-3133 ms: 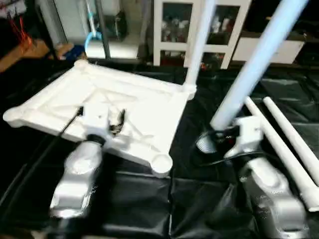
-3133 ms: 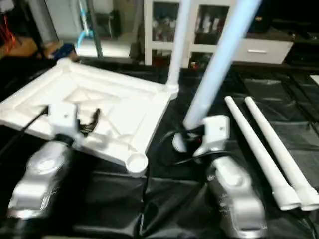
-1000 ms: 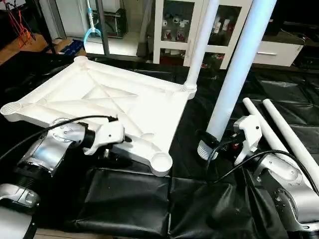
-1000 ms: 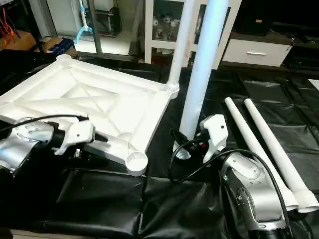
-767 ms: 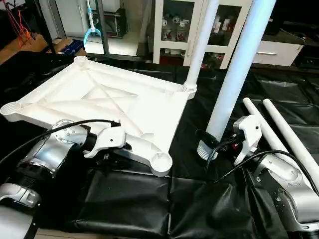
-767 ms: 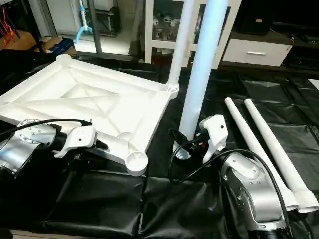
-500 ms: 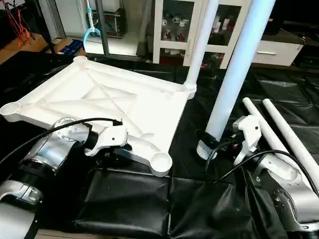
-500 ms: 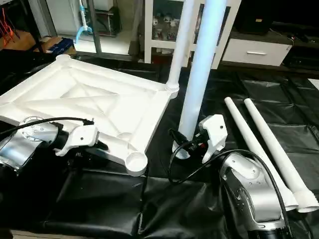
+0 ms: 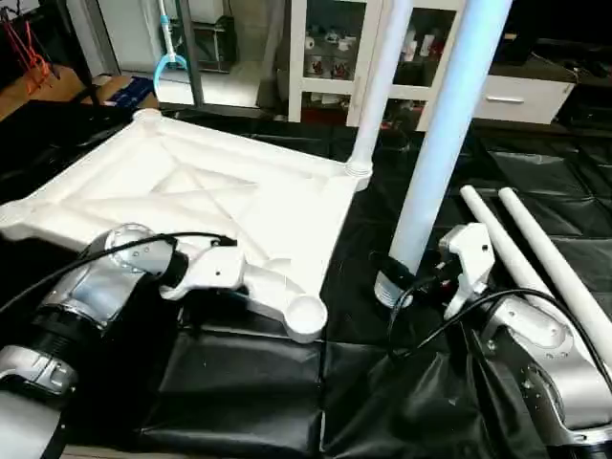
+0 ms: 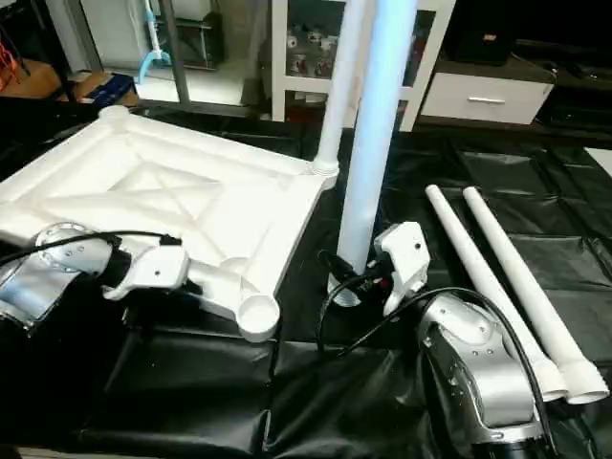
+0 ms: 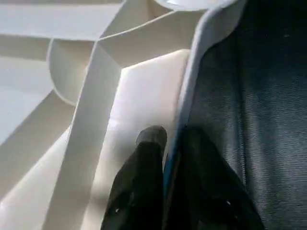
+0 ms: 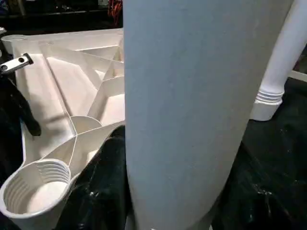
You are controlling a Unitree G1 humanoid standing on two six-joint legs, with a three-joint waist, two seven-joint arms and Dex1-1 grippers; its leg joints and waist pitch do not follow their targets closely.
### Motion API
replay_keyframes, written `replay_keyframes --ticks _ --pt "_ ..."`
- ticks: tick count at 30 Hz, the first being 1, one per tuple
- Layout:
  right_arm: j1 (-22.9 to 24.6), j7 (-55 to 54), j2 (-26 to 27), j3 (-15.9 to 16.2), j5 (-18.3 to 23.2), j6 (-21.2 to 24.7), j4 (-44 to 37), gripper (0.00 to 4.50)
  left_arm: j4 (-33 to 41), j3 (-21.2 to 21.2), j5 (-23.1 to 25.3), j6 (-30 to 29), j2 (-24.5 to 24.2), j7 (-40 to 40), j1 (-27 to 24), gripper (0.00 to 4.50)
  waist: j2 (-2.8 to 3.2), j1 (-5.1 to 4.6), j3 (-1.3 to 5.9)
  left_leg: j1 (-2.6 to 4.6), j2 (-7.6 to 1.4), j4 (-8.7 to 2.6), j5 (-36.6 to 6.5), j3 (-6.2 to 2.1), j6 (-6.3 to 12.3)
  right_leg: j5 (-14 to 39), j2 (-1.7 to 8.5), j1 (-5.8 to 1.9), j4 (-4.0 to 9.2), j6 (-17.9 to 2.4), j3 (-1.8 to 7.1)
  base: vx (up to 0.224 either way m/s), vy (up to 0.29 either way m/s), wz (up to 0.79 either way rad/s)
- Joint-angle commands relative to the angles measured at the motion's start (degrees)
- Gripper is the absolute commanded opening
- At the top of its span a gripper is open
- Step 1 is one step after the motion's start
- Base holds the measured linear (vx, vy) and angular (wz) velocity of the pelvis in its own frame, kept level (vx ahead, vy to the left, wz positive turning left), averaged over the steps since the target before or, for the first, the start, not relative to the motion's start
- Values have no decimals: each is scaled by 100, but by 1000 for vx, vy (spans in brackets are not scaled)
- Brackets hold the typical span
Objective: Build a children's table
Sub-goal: Pick table leg
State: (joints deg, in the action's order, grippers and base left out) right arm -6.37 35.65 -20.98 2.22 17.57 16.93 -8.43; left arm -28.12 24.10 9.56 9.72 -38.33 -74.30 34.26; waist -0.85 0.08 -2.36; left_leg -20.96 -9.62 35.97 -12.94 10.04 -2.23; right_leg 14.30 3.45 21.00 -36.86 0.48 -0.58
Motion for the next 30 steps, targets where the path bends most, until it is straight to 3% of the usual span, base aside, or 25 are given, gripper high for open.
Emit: replay_keyframes --ticks 1,2,5,8,9,13,14,15,17,21,24,25,27,28,30 --pt "-63 62 -65 -15 -30 -108 -12 187 -78 291 276 -329 -34 12 -329 34 38 33 273 93 -369 -520 -572 -127 122 -631 455 -178 371 -1637 211 0 0 0" --pt "-64 61 -64 -14 -31 -110 -10 187 -53 285 272 -378 -29 25 -353 34 40 33 271 94 -372 -520 -588 -127 117 -598 461 -180 370 -1643 213 0 0 0" --pt "-59 46 -54 -27 -38 -102 -37 187 458 34 -17 -1350 107 172 -635 24 20 24 251 89 -374 -540 -729 -125 88 -251 458 -174 403 -1634 217 0 0 0" --pt "-45 30 -28 -49 -20 -95 -41 187 996 -140 -270 -2024 189 234 -855 17 46 22 246 101 -376 -545 -811 -117 61 -8 457 -155 417 -1633 226 0 0 0" --pt "-47 22 -17 -62 -5 -89 -38 187 1132 -174 -330 -2137 210 253 -907 15 0 17 237 86 -375 -547 -826 -121 82 75 454 -161 426 -1615 225 0 0 0" --pt "-175 -228 360 -368 526 242 46 187 1949 -347 -568 -2950 455 518 -1243 4 6 13 248 90 -375 -543 -746 -116 133 17 452 -152 430 -1614 231 0 0 0" --pt "-175 -228 360 -368 526 242 46 187 1949 -347 -568 -2950 455 518 -1243 2 12 18 238 84 -369 -549 -704 -119 144 8 439 -143 437 -1607 225 0 0 0" --pt "-230 -308 514 -445 758 456 90 187 2211 -338 -694 -2977 551 515 -1366 2 -34 10 236 79 -363 -548 -710 -112 154 36 426 -144 443 -1586 222 0 0 0" --pt "-259 -334 593 -479 884 569 116 187 2369 -336 -747 -3026 596 503 -1438 2 -8 23 241 89 -361 -547 -679 -112 153 69 426 -131 444 -1574 221 0 0 0" --pt "-511 -211 761 -622 1382 1014 458 187 2510 -162 -476 -2832 651 696 -1584 2 -36 20 249 81 -357 -541 -507 -107 214 -183 412 -138 429 -1556 212 0 0 0" --pt "-753 -47 725 -732 1528 1136 702 187 2590 -104 -350 -2843 647 843 -1613 2 -35 34 247 79 -367 -545 -492 -103 184 -117 428 -140 432 -1536 209 0 0 0" --pt "-830 3 690 -754 1545 1162 744 187 2608 -107 -318 -2835 660 913 -1604 2 -74 39 254 82 -364 -541 -452 -94 187 -144 418 -142 431 -1524 201 0 0 0" --pt "-965 101 603 -766 1586 1239 780 187 2607 -174 -292 -2826 742 1123 -1552 2 -50 58 244 92 -364 -543 -427 -92 171 -157 420 -133 427 -1491 198 0 0 0" --pt "-1021 169 550 -745 1605 1277 777 187 2598 -226 -312 -2863 797 1215 -1509 45 -56 65 249 90 -361 -540 -401 -89 154 -174 419 -136 425 -1468 197 0 0 0" --pt "-1086 306 456 -673 1639 1390 744 187 2645 -225 -332 -2935 779 1185 -1454 56 -81 72 249 72 -357 -538 -409 -93 169 -127 433 -154 430 -1436 203 0 0 0"
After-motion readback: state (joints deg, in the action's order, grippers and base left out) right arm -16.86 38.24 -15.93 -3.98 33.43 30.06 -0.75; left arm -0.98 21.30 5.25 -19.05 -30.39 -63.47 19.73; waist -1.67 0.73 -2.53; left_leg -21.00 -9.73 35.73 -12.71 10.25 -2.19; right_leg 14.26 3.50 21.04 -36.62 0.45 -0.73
